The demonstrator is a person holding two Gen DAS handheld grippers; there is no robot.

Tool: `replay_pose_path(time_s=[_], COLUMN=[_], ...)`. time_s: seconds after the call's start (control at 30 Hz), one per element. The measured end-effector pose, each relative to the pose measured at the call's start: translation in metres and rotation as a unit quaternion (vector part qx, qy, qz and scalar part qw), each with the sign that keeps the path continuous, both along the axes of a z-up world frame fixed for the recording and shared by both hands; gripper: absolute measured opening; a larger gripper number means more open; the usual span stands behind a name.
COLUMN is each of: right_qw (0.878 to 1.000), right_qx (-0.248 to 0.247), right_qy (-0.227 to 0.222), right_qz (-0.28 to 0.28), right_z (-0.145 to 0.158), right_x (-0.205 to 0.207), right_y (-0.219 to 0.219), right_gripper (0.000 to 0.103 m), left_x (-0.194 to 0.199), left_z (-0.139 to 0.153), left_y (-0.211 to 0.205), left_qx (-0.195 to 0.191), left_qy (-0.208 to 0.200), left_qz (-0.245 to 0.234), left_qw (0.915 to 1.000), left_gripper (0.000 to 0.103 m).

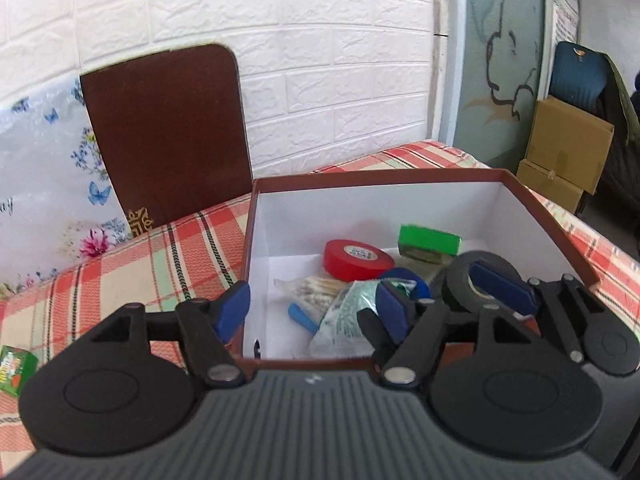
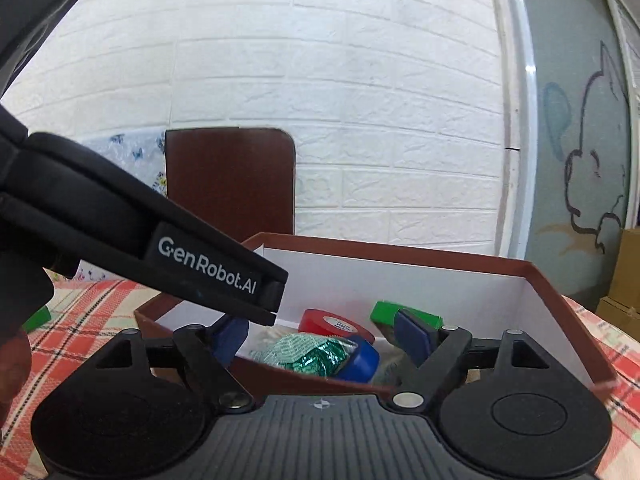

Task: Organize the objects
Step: 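Carry the red tape roll into the brown box and open the left gripper, then move the right gripper to the green printed snack box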

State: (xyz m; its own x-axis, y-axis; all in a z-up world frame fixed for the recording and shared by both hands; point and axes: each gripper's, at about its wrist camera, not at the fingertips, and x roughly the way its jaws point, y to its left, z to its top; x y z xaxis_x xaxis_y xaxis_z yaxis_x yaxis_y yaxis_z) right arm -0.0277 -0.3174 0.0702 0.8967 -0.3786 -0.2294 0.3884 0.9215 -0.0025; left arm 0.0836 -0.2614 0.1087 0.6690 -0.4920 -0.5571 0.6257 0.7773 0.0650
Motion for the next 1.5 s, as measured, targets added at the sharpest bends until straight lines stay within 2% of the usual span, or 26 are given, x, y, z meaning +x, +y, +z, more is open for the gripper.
replay_pose_path(time_s=[0.23,0.43,0.7,0.87,1.1,1.37,1.47,1.5], right_qw=[1.000,0.998,0.989,0.985,0.978,0.965,0.960,0.958], right_qx=[-0.022,0.006,0.039,0.039,0.016,0.001,-0.004,-0.006], right_qy=[0.006,0.051,0.114,0.135,0.162,0.187,0.194,0.195], right_qz=[-0.003,0.032,0.086,0.103,0.133,0.183,0.203,0.211], right_z=[0.004,-0.018,-0.040,-0.048,-0.052,-0.052,-0.053,-0.053], right_x=[-0.030,-0.031,-0.021,-0.020,-0.014,0.015,0.036,0.043], right_y=[0.043,0.056,0.086,0.105,0.132,0.159,0.170,0.174], right_gripper=[0.082,0.082,0.082,0.082,0.082,0.081,0.082,0.082], left_x=[-0.032,-0.036,-0.029,-0.025,-0.018,0.009,0.023,0.028], left_z=[0.002,-0.008,-0.038,-0.052,-0.066,-0.087,-0.100,-0.107], left_y=[0.014,0.042,0.089,0.114,0.149,0.209,0.245,0.261], left_qx=[0.015,0.022,0.038,0.041,0.041,0.048,0.043,0.042], left_qy=[-0.023,-0.006,0.026,0.043,0.047,0.045,0.026,0.017], left_qz=[0.001,0.039,0.101,0.128,0.160,0.229,0.279,0.303], left_qw=[0.9996,0.9990,0.9938,0.9900,0.9852,0.9712,0.9589,0.9519], left_gripper=[0.072,0.074,0.074,0.077,0.080,0.083,0.090,0.097])
